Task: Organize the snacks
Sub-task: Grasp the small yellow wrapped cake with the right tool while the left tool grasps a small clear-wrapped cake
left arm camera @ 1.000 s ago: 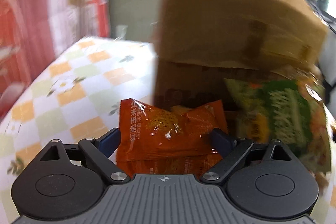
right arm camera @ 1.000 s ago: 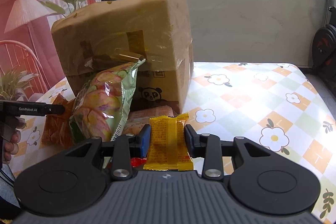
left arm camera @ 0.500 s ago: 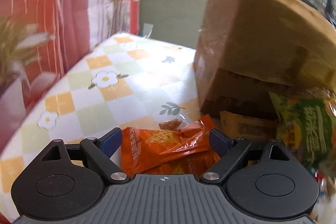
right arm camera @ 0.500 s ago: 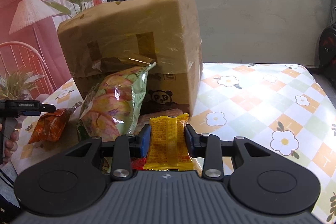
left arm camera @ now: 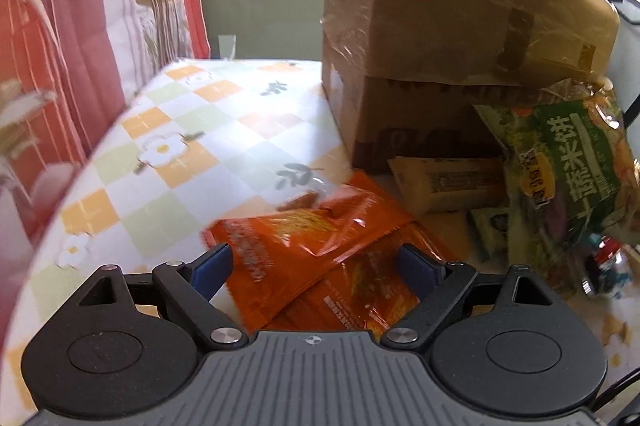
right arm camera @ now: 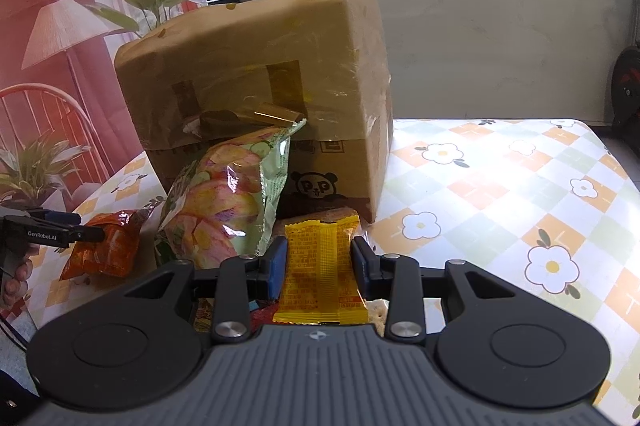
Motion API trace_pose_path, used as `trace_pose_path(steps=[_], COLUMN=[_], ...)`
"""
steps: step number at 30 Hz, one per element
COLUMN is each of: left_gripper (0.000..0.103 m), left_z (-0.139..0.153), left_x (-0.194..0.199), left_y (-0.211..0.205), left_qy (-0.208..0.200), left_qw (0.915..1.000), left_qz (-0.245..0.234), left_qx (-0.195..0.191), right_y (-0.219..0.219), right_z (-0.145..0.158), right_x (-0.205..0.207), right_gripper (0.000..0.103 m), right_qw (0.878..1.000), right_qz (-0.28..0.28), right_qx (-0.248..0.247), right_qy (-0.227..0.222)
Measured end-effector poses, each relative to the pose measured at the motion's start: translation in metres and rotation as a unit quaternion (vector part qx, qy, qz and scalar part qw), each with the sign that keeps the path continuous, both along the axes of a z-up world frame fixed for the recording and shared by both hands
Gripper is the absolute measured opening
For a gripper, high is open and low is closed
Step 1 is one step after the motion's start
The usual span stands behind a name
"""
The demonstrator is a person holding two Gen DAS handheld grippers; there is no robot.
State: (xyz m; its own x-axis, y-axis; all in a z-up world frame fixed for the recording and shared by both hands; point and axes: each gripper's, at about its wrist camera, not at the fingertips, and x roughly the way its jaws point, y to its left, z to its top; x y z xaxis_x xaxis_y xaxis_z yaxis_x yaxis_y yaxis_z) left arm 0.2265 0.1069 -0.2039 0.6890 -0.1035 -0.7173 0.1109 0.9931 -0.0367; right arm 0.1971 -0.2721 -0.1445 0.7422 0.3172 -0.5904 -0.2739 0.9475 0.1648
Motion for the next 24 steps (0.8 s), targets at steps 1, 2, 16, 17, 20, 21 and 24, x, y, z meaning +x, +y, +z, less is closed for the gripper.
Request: trace_pose_path(steps=[1,2,16,17,20,21,24], left_gripper=[0.091,0.091,0.083,0.077,0.051,0.049,0.044], left_z=[-0.002,-0.003,0.031,0.031,0.023,0.019,0.003], left_x=[0.000,0.000,0.002,0.006,0.024,0.029,0.041], left_y=[-0.003,-0.006,0.009,0.015,0.025,0.025,0.018], left_qy=[0.001,0.000,-0.028,-0.029,-0.025,-0.024,-0.011], left_qw=[0.9999,0.9998,0.9968,0.9975,0.9989,0.9994,0.9992], left_qz=[0.008,0.013,0.003,0.017,0.027,0.017,-0.027], left_qx=[-0.008,-0.014,-0.075,-0.062,-0.028,-0.018,0.028], right_y=[0.000,0.000,0.000,0.000,0.003,0.003,0.006], right_z=[0.000,0.000,0.003,0.002,0.002,0.002,0.003], right_x=[0.000,0.000,0.000,0.001,0.002,0.002,0.003], right_gripper=[0.036,0.036,0.036,0.036,0.036,0.036,0.036], right_qw=[1.000,1.000,1.000,1.000,1.000,1.000,1.000], right_qz=[0.001,0.002,-0.002,-0.003,-0.002,-0.002,-0.001], right_qx=[0.000,-0.001,-0.005,-0.004,-0.003,-0.003,-0.005], right_qy=[0.000,-0.001,-0.004,-0.003,-0.002,-0.002,-0.002])
